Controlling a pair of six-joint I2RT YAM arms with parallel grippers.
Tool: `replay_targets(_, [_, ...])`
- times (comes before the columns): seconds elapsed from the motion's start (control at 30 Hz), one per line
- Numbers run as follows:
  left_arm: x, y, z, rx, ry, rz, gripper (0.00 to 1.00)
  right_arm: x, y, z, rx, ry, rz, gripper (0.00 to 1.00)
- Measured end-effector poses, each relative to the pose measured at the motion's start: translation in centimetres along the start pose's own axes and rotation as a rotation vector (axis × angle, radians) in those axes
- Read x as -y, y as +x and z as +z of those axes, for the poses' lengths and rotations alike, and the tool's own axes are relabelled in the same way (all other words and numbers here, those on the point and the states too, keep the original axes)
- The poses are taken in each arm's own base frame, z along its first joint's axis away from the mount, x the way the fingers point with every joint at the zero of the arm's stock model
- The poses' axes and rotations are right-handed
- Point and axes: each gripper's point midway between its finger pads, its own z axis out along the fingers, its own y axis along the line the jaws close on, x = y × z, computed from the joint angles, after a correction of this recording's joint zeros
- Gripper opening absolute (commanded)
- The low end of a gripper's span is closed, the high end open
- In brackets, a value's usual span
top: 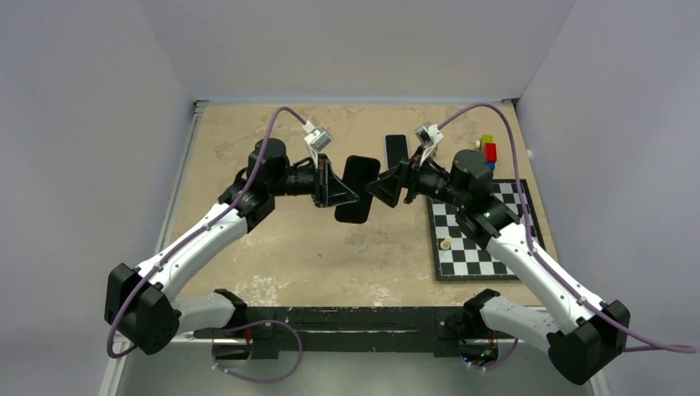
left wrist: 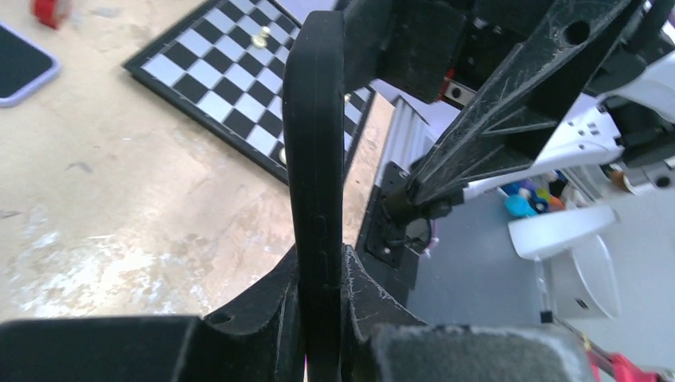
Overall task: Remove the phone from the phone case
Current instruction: Remove the phone case from the phone.
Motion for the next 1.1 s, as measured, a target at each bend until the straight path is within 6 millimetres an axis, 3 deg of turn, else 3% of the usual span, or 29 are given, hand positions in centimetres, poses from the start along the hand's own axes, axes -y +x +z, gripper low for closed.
replay_targets(0.17, [0.6, 1.1, 0.7, -0.057, 0.089, -0.031, 0.00, -0.1, -0.9, 0.8, -0.066, -0.052, -0.080, 0.71])
replay_targets(0.3, [1.2, 1.3, 0.7, -0.073, 0.136, -0.034, 0.00, -0.1, -2.7, 0.5, -0.063, -0.133, -0.103, 0.52])
replay_targets(0.57, [1.9, 1.4, 0.7, -0.088, 0.186, -0.039, 0.00, -1.6, -0.1, 0.7, -0.195, -0.365, -0.069, 0.53])
replay_targets(0.63, [2.0, 1.4, 0.7, -0.089, 0.195, -0.038, 0.00, -1.9, 0.0, 0.6, -0.202, -0.389, -0.074, 0.42])
replay_targets(0.73, [2.3, 1.4, 0.7, -0.095, 0.219, -0.034, 0.00, -2.1, -0.3, 0.7, -0.196, -0.405, -0.069, 0.06])
replay_targets(0.77, [2.4, 1.3, 0.7, -0.095, 0.225, -0.034, 0.01, -2.0, -0.3, 0.8, -0.193, -0.408, -0.066, 0.00])
replay_targets(0.87, [2.4, 1.3, 0.6, -0.098, 0.232, -0.023, 0.38, -2.0, -0.2, 1.0, -0.210, -0.435, 0.007, 0.00])
replay_targets(0.93, [1.9, 1.4, 0.6, -0.100, 0.206, -0.036, 0.54, -2.0, -0.1, 1.1, -0.207, -0.437, 0.027, 0.00])
replay_targets(1.03, [1.2, 0.5, 0.6, -0.059, 0.111, -0.059, 0.66, -1.2, 0.0, 1.5, -0.187, -0.386, 0.066, 0.00])
replay_targets(1.1, [0.9, -0.4, -0.3, 0.002, 0.026, -0.073, 0.68, -1.0, -0.2, 1.7, -0.179, -0.363, 0.094, 0.00])
